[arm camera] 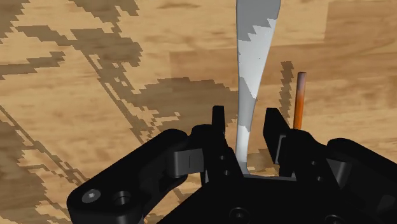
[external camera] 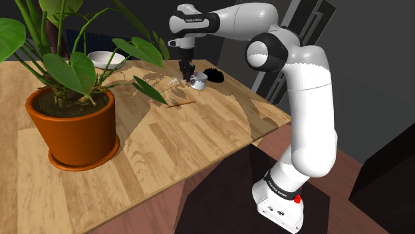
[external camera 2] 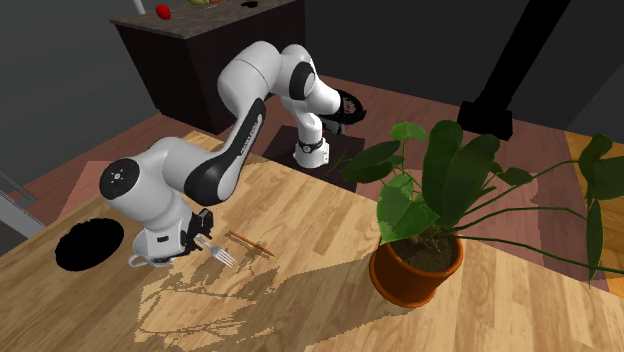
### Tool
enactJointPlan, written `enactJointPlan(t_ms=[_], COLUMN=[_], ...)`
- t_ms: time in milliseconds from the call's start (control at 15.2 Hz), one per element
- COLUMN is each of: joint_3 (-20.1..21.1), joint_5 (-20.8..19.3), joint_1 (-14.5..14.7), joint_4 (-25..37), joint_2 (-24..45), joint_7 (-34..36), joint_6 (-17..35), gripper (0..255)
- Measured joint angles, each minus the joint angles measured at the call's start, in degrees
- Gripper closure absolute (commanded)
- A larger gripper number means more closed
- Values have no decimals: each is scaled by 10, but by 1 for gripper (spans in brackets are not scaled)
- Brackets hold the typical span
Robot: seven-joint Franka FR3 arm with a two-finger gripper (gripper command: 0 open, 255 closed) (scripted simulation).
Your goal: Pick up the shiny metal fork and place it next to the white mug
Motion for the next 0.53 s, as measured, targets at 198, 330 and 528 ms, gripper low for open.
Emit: enactJointPlan(t_ms=[198, 330, 528], joint_3=[1, 1, 2], joint_5=[1, 1, 2], joint_1=[0, 1, 2], joint_4=[-12, -26, -47], joint_2=[7, 8, 9], joint_7=[1, 1, 2], joint_6=[19, 33, 56], gripper=[255, 255, 255])
